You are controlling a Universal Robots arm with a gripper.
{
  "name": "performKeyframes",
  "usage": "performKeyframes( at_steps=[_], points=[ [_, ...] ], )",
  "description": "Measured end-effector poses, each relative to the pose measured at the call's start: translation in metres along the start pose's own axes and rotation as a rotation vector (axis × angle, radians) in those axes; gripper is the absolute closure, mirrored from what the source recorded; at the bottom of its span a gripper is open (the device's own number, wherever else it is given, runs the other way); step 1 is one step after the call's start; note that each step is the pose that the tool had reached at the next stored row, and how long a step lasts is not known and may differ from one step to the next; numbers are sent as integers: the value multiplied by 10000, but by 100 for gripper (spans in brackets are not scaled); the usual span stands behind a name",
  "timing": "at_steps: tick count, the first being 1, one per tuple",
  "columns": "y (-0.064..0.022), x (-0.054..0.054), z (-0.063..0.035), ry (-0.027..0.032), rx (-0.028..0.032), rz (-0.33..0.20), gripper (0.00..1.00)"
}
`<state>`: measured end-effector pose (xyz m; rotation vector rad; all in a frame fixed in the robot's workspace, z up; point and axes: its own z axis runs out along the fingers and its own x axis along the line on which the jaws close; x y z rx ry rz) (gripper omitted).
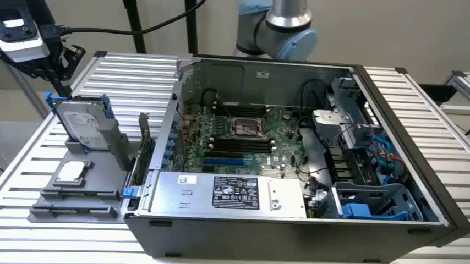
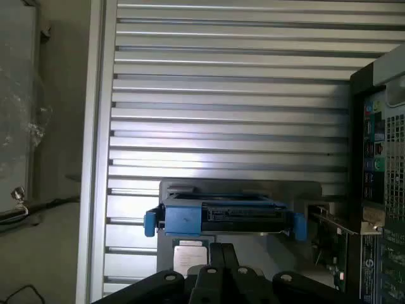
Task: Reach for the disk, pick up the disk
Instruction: 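Reach for the disk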
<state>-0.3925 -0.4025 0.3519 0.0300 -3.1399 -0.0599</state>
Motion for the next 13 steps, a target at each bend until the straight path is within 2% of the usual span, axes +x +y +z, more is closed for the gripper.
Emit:
performKeyframes(
  at_steps=[13],
  points=[
    [0, 0, 0, 0, 0, 0, 89]
  ],
)
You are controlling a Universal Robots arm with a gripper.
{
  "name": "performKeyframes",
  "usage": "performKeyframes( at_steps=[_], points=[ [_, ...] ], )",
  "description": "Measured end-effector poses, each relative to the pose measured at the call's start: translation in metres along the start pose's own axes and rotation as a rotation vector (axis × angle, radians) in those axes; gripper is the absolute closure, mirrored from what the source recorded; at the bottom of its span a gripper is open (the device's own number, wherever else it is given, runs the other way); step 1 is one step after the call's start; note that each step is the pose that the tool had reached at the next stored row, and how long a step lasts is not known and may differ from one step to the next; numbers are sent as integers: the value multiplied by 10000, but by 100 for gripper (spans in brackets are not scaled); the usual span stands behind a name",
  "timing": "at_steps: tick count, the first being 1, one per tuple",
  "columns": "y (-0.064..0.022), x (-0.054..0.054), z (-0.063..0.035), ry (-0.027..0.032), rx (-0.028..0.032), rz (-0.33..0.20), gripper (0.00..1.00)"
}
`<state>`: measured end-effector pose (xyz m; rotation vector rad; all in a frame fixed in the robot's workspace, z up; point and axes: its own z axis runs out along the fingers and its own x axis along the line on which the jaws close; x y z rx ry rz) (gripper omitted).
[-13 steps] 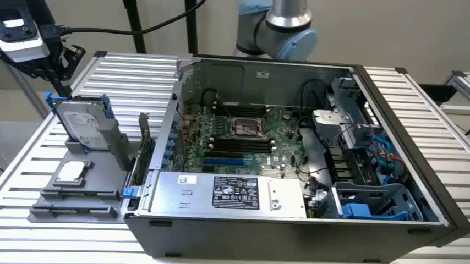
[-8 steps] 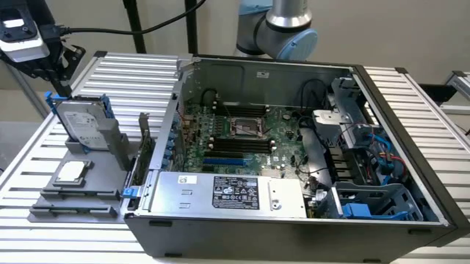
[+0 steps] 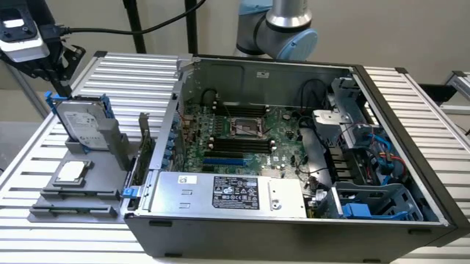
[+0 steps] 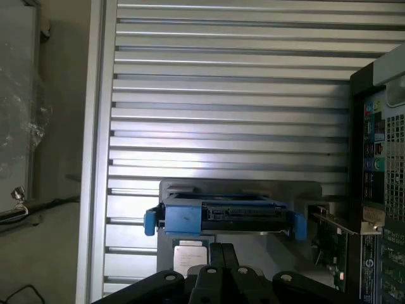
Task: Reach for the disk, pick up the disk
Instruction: 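Reach for the disk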
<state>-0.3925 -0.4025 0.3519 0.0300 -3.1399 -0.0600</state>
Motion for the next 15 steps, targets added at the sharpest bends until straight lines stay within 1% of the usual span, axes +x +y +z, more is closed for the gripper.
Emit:
performKeyframes(
  at_steps=[2, 5, 8, 13, 15],
  points=[
    [2, 13, 0, 1, 1, 2, 89],
    [24, 75, 2, -1, 0, 0, 89],
    [84, 128, 4, -1, 4, 1, 89],
    [188, 200, 7, 2, 33, 1, 89],
    [194, 202, 8, -1, 41, -4, 89]
  ],
)
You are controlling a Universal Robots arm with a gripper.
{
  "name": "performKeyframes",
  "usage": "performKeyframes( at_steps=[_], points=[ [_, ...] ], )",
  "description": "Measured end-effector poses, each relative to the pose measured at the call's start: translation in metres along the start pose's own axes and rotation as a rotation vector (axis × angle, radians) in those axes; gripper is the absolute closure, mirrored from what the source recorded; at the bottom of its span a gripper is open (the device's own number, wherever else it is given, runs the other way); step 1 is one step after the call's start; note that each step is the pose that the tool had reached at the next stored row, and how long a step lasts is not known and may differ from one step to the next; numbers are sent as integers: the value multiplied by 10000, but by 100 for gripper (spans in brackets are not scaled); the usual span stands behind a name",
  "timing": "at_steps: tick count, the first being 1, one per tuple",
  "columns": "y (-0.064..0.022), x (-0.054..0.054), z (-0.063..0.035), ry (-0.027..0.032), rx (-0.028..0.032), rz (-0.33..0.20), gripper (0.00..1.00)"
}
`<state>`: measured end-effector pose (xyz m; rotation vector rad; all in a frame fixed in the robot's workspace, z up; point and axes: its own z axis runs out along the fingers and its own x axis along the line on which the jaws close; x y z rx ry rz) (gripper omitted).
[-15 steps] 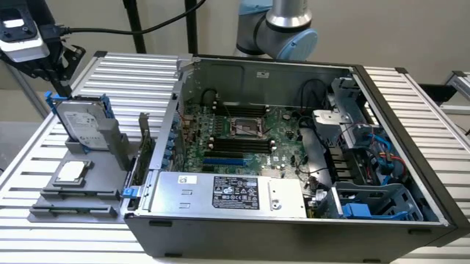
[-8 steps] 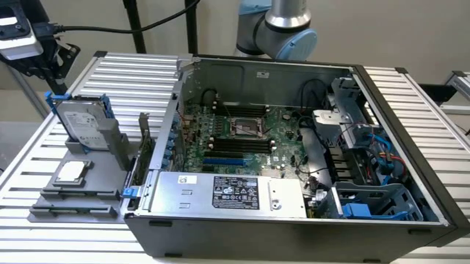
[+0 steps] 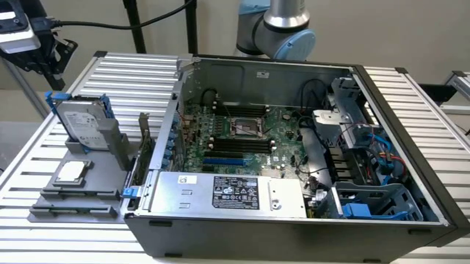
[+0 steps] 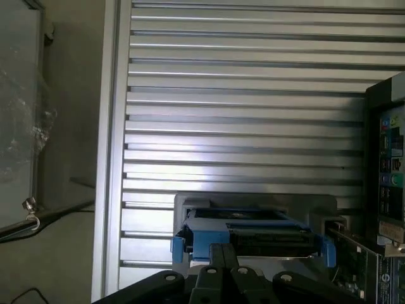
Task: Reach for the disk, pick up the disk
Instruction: 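Reach for the disk, then pick up the disk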
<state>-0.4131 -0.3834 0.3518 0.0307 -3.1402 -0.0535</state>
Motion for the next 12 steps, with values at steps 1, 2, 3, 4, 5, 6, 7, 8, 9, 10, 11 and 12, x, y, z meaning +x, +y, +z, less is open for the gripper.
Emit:
performKeyframes(
  at_steps=[1, 2, 3, 4, 5, 6, 7, 8, 9, 10, 11, 12],
  points=[
    [0, 0, 0, 1, 1, -1, 89],
    [0, 0, 0, 1, 1, -1, 89],
    [0, 0, 0, 1, 1, -1, 89],
    [0, 0, -1, 2, 1, -1, 89],
    [0, 0, 0, 1, 1, -13, 89],
    [0, 1, -1, 5, 2, -78, 89],
    [1, 0, 0, 9, 2, -247, 89],
    [1, 1, 0, 16, 2, -426, 89],
    [1, 1, 0, 22, 2, -610, 89],
    [2, 1, 0, 28, 2, -790, 89],
    [2, 1, 0, 35, 2, -985, 89],
    [1, 1, 0, 40, 2, -1160, 89]
  ],
)
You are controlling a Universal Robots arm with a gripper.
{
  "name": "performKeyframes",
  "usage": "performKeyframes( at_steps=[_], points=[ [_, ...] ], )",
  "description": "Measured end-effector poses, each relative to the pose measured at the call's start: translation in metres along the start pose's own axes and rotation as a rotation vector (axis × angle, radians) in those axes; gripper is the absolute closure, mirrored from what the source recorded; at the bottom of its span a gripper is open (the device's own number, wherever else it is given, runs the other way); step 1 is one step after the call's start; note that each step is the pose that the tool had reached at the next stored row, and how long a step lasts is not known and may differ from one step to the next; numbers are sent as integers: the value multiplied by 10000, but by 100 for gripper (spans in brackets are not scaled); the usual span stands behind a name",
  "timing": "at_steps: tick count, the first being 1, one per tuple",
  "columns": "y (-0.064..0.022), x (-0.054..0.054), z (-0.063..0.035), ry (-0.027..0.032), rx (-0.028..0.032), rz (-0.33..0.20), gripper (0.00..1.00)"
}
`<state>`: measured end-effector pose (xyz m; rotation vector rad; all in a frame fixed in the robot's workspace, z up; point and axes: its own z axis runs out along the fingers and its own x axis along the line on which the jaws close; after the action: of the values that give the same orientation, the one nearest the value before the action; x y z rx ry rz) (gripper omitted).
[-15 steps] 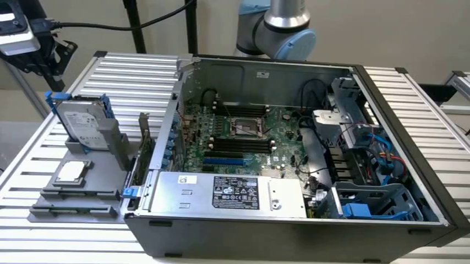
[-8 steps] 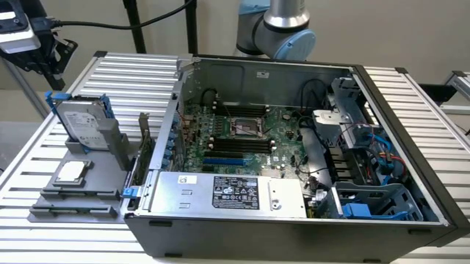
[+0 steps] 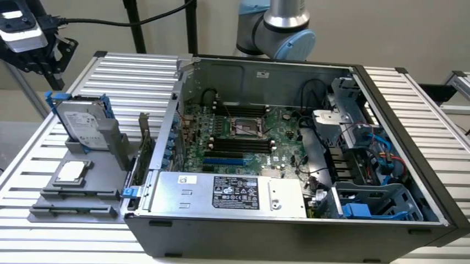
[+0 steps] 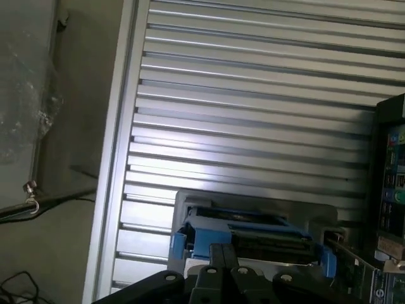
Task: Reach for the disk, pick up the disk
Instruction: 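Pick up the disk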
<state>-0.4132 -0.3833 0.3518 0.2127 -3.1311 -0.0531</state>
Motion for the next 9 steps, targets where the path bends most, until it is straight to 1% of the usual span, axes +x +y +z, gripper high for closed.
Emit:
performKeyframes(
  at_steps=[9],
  points=[
    [0, 0, 0, 56, 1, -1640, 89]
  ],
)
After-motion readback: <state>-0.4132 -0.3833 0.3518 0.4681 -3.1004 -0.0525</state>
